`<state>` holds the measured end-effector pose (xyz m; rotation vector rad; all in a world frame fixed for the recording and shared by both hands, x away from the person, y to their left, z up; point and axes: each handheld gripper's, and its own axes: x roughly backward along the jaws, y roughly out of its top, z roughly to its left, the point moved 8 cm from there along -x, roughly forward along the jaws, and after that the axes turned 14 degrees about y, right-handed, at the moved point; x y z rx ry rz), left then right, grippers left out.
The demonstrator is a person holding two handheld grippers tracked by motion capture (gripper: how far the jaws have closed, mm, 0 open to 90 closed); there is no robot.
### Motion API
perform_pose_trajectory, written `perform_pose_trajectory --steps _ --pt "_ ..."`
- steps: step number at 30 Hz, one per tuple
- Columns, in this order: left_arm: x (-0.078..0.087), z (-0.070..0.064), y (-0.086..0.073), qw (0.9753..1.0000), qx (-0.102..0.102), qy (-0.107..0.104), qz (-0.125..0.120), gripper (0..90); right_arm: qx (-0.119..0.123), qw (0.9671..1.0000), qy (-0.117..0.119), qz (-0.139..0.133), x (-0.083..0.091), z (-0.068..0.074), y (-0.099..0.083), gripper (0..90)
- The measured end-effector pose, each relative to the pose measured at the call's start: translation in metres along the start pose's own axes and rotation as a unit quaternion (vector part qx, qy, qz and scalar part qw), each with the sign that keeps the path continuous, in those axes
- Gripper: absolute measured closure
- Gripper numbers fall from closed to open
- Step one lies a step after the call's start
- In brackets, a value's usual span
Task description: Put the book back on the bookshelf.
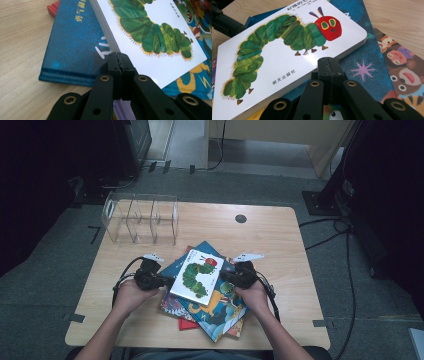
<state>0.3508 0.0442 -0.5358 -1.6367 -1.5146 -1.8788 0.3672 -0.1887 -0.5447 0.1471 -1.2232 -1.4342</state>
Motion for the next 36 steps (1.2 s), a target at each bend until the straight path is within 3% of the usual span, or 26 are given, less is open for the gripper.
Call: perform_pose_trajectory --steps 8,9,13,20,22,26,31,36 --pt "0.005 0.004 -0.006 0.9999 0.014 0.005 0.000 85.0 0.012 0.9998 0.013 -0.002 -0.011 0.006 0.003 90.0" --pt "0.006 0.005 -0.006 0.9999 0.015 0.005 -0.003 81.2 0.014 0.9998 0.011 0.004 -0.012 0.008 0.004 90.0" --pt "0.010 0.008 -0.008 0.9997 0.016 0.016 -0.005 77.2 0.006 0.9999 0.010 0.010 -0.012 0.008 0.005 90.0" --pt "0.016 0.021 -0.009 0.9990 0.040 0.018 -0.007 61.3 0.004 0.9995 0.018 0.025 -0.006 0.019 -0.005 90.0" --pt "0.019 0.026 -0.007 0.9984 0.049 0.022 -0.015 50.1 0.011 0.9993 0.021 0.030 -0.005 0.027 -0.010 90.0" --pt "0.018 0.027 -0.007 0.9982 0.053 0.026 -0.013 42.4 0.017 0.9991 0.022 0.031 -0.007 0.032 -0.013 90.0" --pt "0.015 0.021 -0.004 0.9985 0.051 0.017 -0.004 36.1 0.022 0.9992 0.018 0.028 -0.010 0.032 -0.011 90.0" --pt "0.010 0.018 -0.001 0.9979 0.065 0.003 0.005 35.4 0.021 0.9992 0.020 0.028 -0.014 0.034 -0.009 90.0"
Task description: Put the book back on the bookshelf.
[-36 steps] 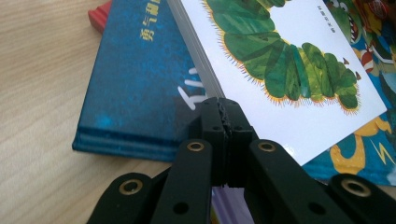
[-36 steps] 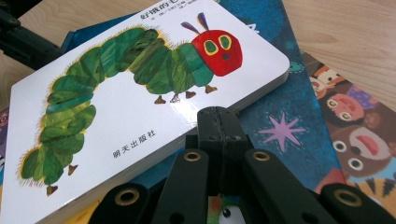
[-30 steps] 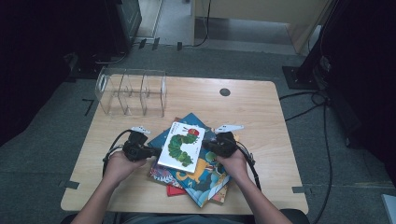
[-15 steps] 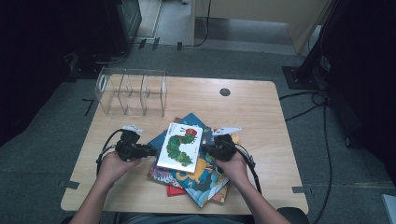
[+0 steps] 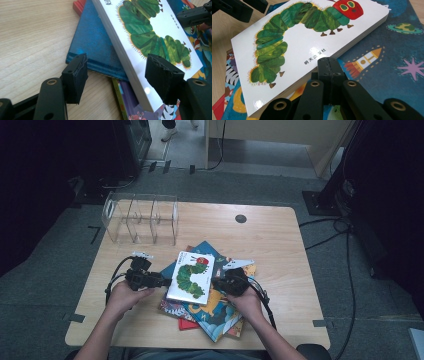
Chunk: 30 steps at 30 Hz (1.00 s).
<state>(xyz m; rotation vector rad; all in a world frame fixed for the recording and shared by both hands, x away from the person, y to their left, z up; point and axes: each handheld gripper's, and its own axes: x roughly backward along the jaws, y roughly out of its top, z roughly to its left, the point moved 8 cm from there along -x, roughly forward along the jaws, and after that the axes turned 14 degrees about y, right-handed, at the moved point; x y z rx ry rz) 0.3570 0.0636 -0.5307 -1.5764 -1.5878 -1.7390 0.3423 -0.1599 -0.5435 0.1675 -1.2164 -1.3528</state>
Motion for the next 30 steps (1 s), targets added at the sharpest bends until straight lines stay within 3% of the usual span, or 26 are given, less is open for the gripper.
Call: perform_pose_trajectory --steps 9,13,30 --pt "-0.001 0.001 0.001 0.9999 0.011 -0.001 0.000 36.6 -0.002 0.9999 0.012 -0.002 -0.013 0.006 0.006 90.0" --pt "-0.001 0.003 0.000 0.9999 0.011 0.011 0.005 36.6 0.001 0.9999 0.017 -0.002 -0.018 0.008 0.009 90.0" --pt "-0.001 0.009 -0.001 0.9994 0.028 0.005 0.019 39.4 0.007 0.9996 0.027 0.002 -0.033 0.018 0.015 90.0"
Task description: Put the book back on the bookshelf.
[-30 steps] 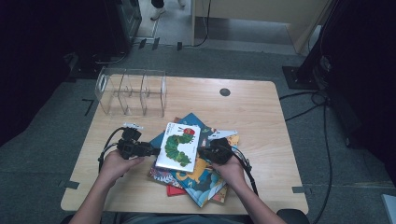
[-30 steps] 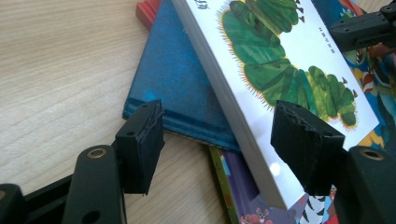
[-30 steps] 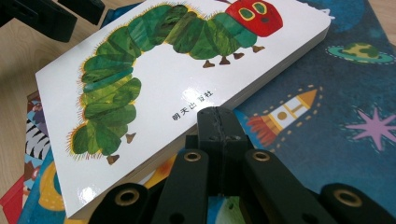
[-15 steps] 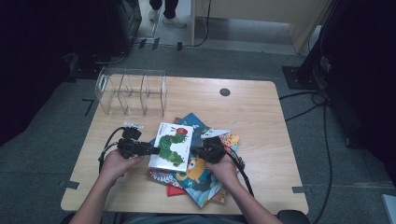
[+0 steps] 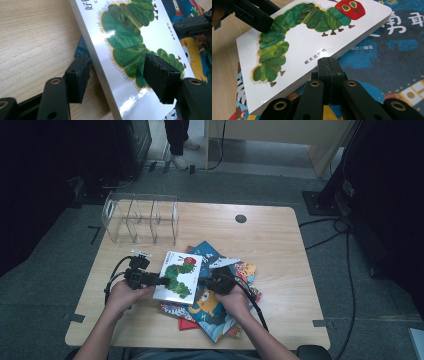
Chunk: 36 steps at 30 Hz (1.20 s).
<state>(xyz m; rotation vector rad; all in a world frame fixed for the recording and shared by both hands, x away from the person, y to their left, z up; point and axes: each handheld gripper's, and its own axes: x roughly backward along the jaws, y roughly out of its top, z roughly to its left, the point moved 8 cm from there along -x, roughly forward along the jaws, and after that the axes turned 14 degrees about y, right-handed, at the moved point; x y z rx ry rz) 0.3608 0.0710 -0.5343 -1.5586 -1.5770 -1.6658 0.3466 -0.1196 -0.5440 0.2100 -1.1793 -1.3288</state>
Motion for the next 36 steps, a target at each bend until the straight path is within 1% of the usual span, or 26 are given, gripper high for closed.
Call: perform_pose_trajectory --steps 3,6,8,10,11,12,13,15,17,21,22,27,28,33,34,35,36 --pt "0.000 0.001 0.000 1.0000 0.000 0.005 0.002 39.1 0.000 1.0000 0.000 -0.001 -0.002 0.001 0.001 90.0" --pt "0.000 0.002 -0.001 1.0000 0.004 0.003 0.007 38.7 -0.002 1.0000 0.001 -0.003 -0.004 0.002 0.002 90.0" --pt "0.000 0.005 -0.002 0.9998 0.013 0.005 0.016 37.5 -0.001 1.0000 0.000 0.001 -0.005 0.003 0.002 90.0" --pt "0.000 0.006 -0.002 0.9998 0.014 0.004 0.017 37.1 0.001 1.0000 0.002 0.001 -0.006 0.003 0.003 90.0" --pt "0.000 0.006 -0.002 0.9997 0.014 0.003 0.017 37.3 -0.001 1.0000 0.002 0.002 -0.006 0.003 0.003 90.0" --pt "0.000 0.006 -0.002 0.9995 0.020 -0.005 0.022 37.8 0.000 1.0000 0.003 0.002 -0.007 0.004 0.003 90.0" --pt "0.000 0.006 -0.002 0.9995 0.020 -0.005 0.022 37.3 0.000 1.0000 0.003 0.002 -0.007 0.004 0.003 90.0" --pt "-0.002 0.007 -0.003 0.9991 0.028 -0.014 0.027 37.0 0.001 1.0000 0.004 0.003 -0.009 0.004 0.004 90.0" --pt "-0.003 0.007 -0.003 0.9990 0.030 -0.015 0.028 35.2 0.003 1.0000 0.003 0.006 -0.011 0.006 0.005 90.0" --pt "-0.002 0.010 -0.002 0.9989 0.034 -0.016 0.030 36.4 0.003 1.0000 0.003 0.007 -0.013 0.007 0.006 90.0" --pt "-0.002 0.011 -0.001 0.9985 0.041 -0.016 0.033 37.1 0.003 1.0000 0.003 0.008 -0.014 0.008 0.006 90.0" --pt "-0.001 0.011 0.000 0.9982 0.040 -0.011 0.043 38.1 0.004 0.9999 0.001 0.010 -0.014 0.008 0.007 90.0" --pt "0.000 0.011 0.001 0.9979 0.044 -0.012 0.046 38.8 0.005 0.9999 0.001 0.010 -0.014 0.008 0.007 90.0" --pt "0.002 0.013 0.002 0.9974 0.052 -0.017 0.047 42.4 0.006 0.9999 -0.001 0.010 -0.014 0.008 0.007 90.0" --pt "0.001 0.014 0.000 0.9967 0.057 -0.018 0.056 40.9 0.008 0.9999 0.000 0.011 -0.015 0.009 0.007 90.0" --pt "0.000 0.014 -0.001 0.9968 0.055 -0.019 0.054 40.8 0.009 0.9999 -0.001 0.012 -0.015 0.009 0.007 90.0" --pt "0.000 0.014 -0.002 0.9972 0.055 -0.019 0.048 40.6 0.011 0.9999 -0.001 0.012 -0.016 0.009 0.007 90.0"
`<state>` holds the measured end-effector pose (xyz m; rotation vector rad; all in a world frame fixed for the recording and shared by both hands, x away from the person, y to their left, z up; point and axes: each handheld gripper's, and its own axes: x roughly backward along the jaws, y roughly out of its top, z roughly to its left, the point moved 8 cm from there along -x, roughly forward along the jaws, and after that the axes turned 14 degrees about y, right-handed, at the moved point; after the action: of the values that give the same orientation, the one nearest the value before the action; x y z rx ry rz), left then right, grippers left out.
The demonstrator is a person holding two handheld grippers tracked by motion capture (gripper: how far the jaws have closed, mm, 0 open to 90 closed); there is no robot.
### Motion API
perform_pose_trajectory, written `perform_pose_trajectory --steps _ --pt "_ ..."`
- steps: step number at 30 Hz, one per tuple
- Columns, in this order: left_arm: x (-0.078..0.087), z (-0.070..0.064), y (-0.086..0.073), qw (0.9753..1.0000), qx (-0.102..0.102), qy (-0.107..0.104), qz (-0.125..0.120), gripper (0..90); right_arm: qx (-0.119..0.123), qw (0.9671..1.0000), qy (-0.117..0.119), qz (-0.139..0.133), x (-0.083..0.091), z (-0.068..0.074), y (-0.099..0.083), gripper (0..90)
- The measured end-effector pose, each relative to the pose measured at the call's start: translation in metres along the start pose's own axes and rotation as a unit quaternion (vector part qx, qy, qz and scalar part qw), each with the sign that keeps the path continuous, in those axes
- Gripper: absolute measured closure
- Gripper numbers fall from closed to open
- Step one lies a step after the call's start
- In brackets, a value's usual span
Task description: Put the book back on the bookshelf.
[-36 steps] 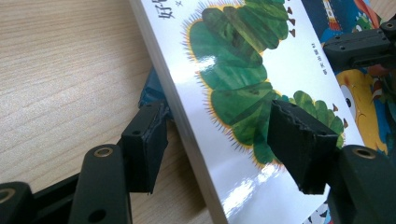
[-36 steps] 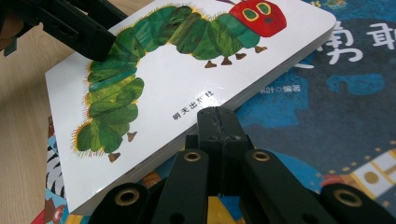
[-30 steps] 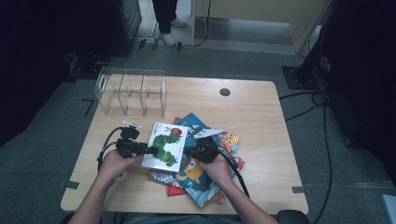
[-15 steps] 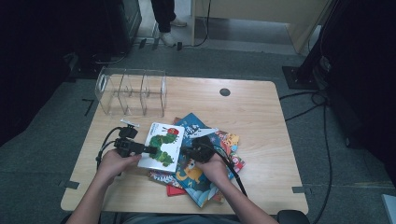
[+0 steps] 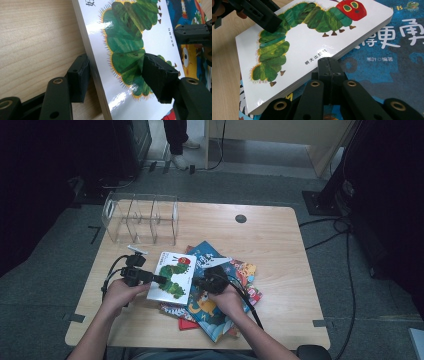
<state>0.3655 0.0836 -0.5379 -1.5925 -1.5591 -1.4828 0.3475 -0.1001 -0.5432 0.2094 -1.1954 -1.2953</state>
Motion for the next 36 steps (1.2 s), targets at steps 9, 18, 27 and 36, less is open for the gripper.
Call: perform_pose_trajectory --steps 9,18,27,36 --pt "-0.006 0.006 -0.003 0.9982 0.023 -0.055 0.006 36.9 0.004 1.0000 0.002 -0.002 -0.002 0.001 0.000 90.0" --pt "0.004 0.001 0.005 0.9979 0.028 -0.057 0.015 46.7 0.008 1.0000 0.004 -0.001 -0.003 0.002 0.001 90.0" --pt "0.042 -0.013 0.029 0.9988 -0.006 -0.047 -0.007 64.5 0.019 0.9998 0.006 0.001 -0.008 0.004 0.003 90.0" --pt "0.056 -0.030 0.048 0.9980 -0.028 -0.055 0.008 73.0 0.032 0.9994 0.011 -0.001 -0.012 0.006 0.005 86.7"
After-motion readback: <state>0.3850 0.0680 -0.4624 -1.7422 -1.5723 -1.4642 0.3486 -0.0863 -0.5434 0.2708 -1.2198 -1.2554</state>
